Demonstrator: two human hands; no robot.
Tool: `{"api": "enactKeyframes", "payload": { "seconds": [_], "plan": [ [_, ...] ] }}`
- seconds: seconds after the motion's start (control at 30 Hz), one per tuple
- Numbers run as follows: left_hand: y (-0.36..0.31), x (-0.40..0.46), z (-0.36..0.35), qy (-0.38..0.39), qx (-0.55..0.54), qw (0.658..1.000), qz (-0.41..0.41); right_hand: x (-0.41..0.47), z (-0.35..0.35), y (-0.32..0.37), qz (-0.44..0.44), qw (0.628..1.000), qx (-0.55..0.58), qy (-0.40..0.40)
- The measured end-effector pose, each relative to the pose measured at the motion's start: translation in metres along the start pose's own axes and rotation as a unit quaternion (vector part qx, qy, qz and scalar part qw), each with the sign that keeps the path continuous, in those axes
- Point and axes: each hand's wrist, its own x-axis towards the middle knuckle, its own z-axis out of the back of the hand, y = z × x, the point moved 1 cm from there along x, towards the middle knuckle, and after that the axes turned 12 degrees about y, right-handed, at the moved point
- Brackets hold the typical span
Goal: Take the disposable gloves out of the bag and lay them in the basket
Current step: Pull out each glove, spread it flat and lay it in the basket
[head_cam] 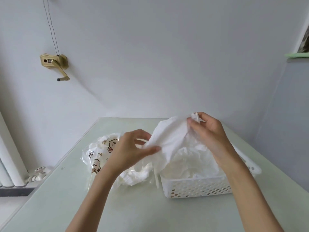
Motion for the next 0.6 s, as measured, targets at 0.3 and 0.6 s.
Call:
{"api": "enactKeyframes", "payload": {
  "seconds": [0.3,0.6],
  "plan": [
    [-0.052,0.022,-0.043,0.191,-0.139,0.963,-0.126,-0.028,0.031,0.024,0.101,0.99,-0.091,0.047],
    [-0.071,0.036,-0.053,0.226,-0.142,0.956,-0.124,-0.036,0.092,0.015,0.096,0.988,-0.118,-0.023]
  ]
}}
